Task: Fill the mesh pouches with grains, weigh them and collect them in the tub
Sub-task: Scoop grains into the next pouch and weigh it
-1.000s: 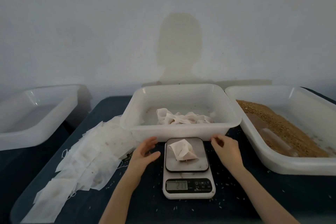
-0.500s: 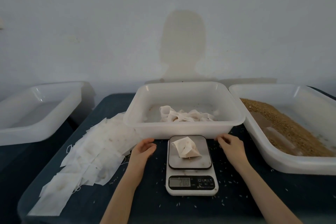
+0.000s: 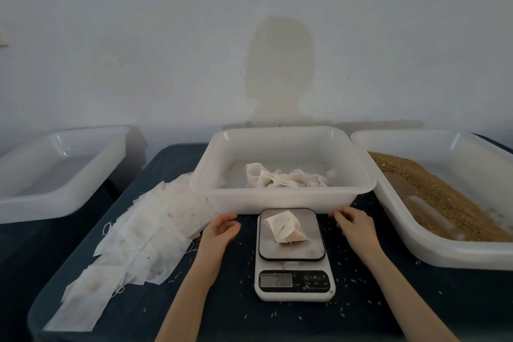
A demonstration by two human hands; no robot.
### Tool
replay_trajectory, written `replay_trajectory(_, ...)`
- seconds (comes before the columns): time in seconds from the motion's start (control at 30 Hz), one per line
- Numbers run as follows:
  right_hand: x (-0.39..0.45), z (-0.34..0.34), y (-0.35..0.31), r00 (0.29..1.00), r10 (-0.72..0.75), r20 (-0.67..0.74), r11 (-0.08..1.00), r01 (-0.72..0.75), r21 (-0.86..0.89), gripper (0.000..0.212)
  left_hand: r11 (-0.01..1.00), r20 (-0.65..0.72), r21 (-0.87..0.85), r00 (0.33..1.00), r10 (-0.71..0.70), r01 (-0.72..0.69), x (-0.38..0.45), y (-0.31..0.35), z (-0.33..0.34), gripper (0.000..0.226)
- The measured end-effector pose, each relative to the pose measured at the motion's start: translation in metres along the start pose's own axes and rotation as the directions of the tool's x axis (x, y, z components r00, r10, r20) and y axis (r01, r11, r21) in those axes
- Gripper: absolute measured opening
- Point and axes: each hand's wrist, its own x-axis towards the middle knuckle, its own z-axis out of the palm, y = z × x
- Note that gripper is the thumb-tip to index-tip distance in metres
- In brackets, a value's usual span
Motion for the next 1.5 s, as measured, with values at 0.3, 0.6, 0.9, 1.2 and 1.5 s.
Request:
replay_trajectory(0.3,0.000,-0.001,0.000,1.000,0.002,0.011,1.000,-0.002,0.016,0.021,0.957,0.086,0.021,0.954,0.288,-0.291,-0.025,0.030,0.010,0.026)
replay_trajectory(0.6,-0.001,-0.001,-0.002,1.000,0.007,0.029,1.000,-0.007,0.012,0.021,0.440,0.564,0.630,0.767,0.306,-0.640,-0.023,0.063,0.037,0.057)
replay_trajectory(0.9,0.000,0.001,0.000,0.999,0.019,0.027,1.000,-0.019,-0.003,0.019,0.784,0.263,0.395,0.877,0.403,-0.479,-0.003,0.118,0.040,0.013)
replay_trajectory(1.2,0.000,0.000,0.002,1.000,0.008,0.016,1.000,-0.008,0.004,0.023,0.488,0.062,0.820,0.894,0.443,-0.299,0.044,0.117,0.031,0.025)
replay_trajectory(1.5,0.001,0.001,0.003,1.000,0.002,0.025,1.000,-0.001,-0.016,0.022,0.474,0.155,0.845,0.962,0.223,-0.246,0.044,0.107,0.015,0.031)
